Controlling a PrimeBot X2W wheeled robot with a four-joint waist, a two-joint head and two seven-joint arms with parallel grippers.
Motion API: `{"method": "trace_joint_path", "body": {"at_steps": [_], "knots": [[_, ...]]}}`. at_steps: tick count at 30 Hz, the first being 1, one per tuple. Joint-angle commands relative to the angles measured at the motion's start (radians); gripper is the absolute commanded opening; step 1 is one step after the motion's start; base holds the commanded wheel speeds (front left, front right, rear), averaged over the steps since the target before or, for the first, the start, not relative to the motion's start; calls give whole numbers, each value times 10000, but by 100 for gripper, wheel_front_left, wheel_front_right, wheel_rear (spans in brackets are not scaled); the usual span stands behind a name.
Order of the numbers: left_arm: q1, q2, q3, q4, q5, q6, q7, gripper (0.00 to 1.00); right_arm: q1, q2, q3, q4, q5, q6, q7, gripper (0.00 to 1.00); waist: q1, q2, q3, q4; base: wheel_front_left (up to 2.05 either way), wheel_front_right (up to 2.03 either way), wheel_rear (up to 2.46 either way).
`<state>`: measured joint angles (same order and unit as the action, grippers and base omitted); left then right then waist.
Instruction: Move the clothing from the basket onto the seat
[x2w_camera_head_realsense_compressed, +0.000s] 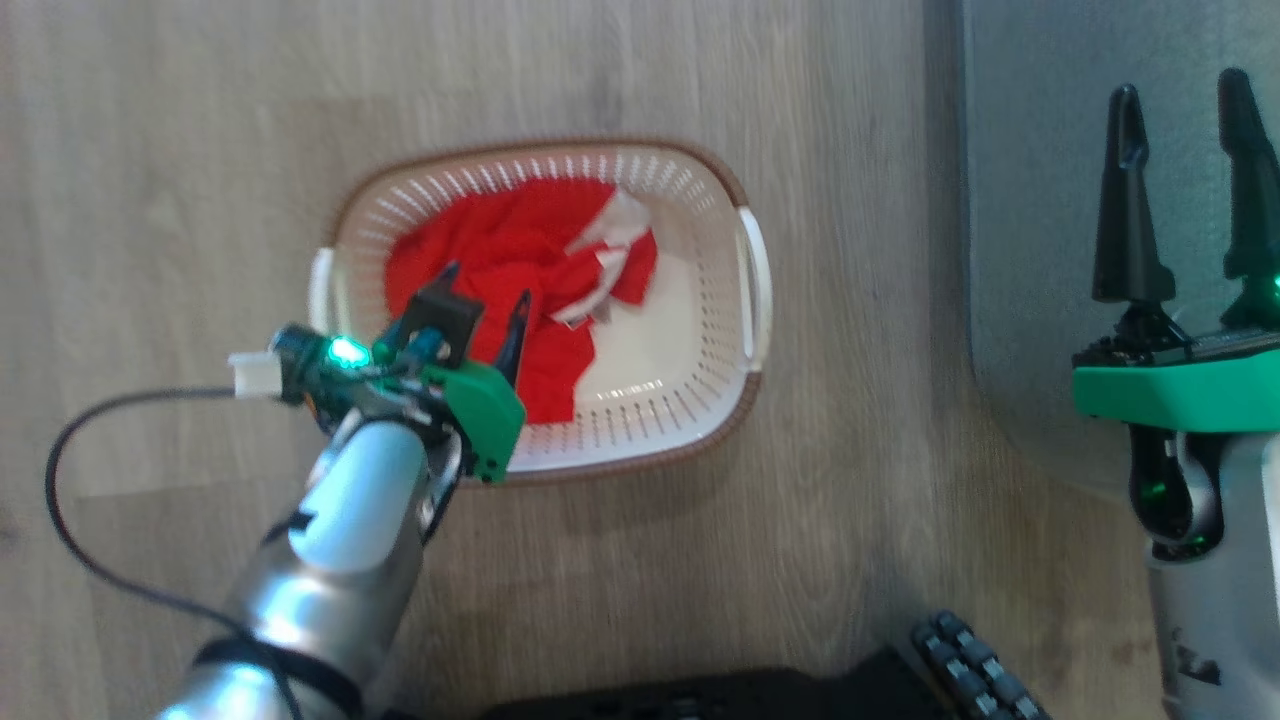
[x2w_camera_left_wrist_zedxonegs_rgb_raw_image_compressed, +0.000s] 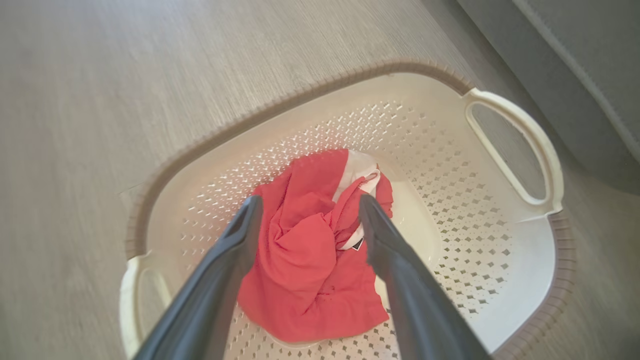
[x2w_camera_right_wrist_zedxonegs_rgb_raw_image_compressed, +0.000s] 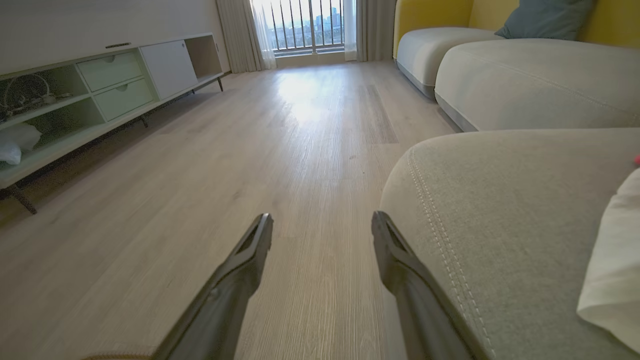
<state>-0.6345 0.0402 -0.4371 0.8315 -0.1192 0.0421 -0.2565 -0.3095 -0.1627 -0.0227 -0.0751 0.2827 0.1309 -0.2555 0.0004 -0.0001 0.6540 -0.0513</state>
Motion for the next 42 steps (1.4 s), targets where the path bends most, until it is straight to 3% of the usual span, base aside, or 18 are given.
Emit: {"method": "trace_joint_path", "body": {"at_steps": [1, 10, 14, 17, 32, 36, 42], "knots": [[-358, 117, 71, 340, 238, -99, -53, 100, 75, 57, 273, -439, 6, -2, -63, 100, -4, 1, 1096, -676, 0, 0, 0], [-2095, 541, -160, 2557, 758, 13, -53, 100, -140, 638, 574, -715, 23, -2, -63, 100, -4, 1, 2265, -1491, 0, 0, 0], [-2999, 810, -285, 3760, 1052, 636, 8, 100, -200, 849, 772, -754, 51, -2, -63, 100, -4, 1, 2824, -1828, 0, 0, 0], [-3703, 996, -433, 4241, 1207, 858, 235, 100, -315, 987, 933, -810, 118, -2, -63, 100, -4, 1, 3284, -2109, 0, 0, 0], [-4482, 1312, -1011, 4583, 1558, 1650, 2532, 100, -48, 1121, 1400, -1084, 421, -2, -63, 100, -4, 1, 3940, -2229, 0, 0, 0], [-4527, 1359, -1158, 4588, 1607, 1674, 2793, 100, 32, 1122, 1451, -1215, 502, -2, -63, 100, -4, 1, 4040, -2238, 0, 0, 0], [-4423, 1357, -1507, 4590, 1726, 1278, 3291, 100, 139, 1123, 1585, -1426, 813, -2, -63, 100, -4, 1, 4154, -2252, 0, 0, 0]]}}
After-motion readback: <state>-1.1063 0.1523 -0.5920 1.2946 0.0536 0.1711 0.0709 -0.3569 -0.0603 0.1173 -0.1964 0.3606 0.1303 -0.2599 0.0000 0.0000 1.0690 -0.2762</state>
